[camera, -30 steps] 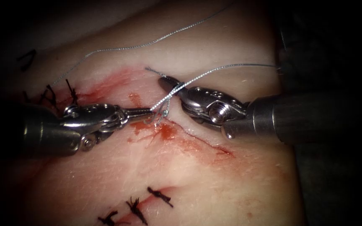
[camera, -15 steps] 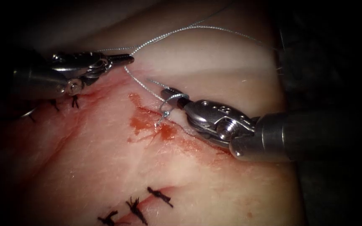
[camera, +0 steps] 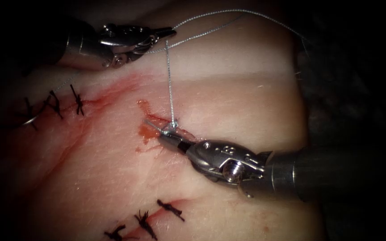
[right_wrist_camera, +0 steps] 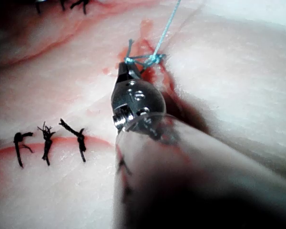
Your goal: Wound Closure
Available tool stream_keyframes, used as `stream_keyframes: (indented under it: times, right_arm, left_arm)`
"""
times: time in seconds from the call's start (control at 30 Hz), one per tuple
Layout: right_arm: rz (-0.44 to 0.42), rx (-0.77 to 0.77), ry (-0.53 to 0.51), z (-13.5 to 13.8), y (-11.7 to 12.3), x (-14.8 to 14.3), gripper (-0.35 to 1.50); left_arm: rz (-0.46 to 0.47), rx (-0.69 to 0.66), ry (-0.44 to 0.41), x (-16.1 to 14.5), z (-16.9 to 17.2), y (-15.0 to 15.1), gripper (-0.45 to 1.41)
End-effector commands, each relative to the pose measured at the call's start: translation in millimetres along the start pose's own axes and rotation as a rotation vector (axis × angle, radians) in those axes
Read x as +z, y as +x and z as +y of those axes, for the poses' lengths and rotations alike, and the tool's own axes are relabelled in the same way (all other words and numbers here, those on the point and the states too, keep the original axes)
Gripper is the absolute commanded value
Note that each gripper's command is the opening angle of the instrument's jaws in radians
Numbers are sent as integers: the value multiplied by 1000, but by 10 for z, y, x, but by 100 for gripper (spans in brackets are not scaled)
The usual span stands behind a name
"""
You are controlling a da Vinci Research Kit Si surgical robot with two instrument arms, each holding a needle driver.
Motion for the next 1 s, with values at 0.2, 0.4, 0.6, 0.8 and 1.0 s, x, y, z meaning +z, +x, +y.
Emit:
stream_keyframes:
  times: [0.2,0.4,0.6,0.8,1.0]
  right_arm:
    - [-19,-28,30,-8,-8,17,-35]
    - [-32,-34,49,-15,-10,18,-35]
    - [-66,-77,180,-21,-11,18,-35]
    - [-89,-184,342,-20,-8,19,-35]
    - [-126,-253,476,-24,-4,25,-35]
  left_arm:
    - [-49,366,45,45,17,26,-45]
    - [-56,545,60,88,24,54,-45]
    - [-47,577,66,113,20,70,-45]
    - [-51,645,78,126,13,75,-45]
    - [-52,819,128,142,7,74,-45]
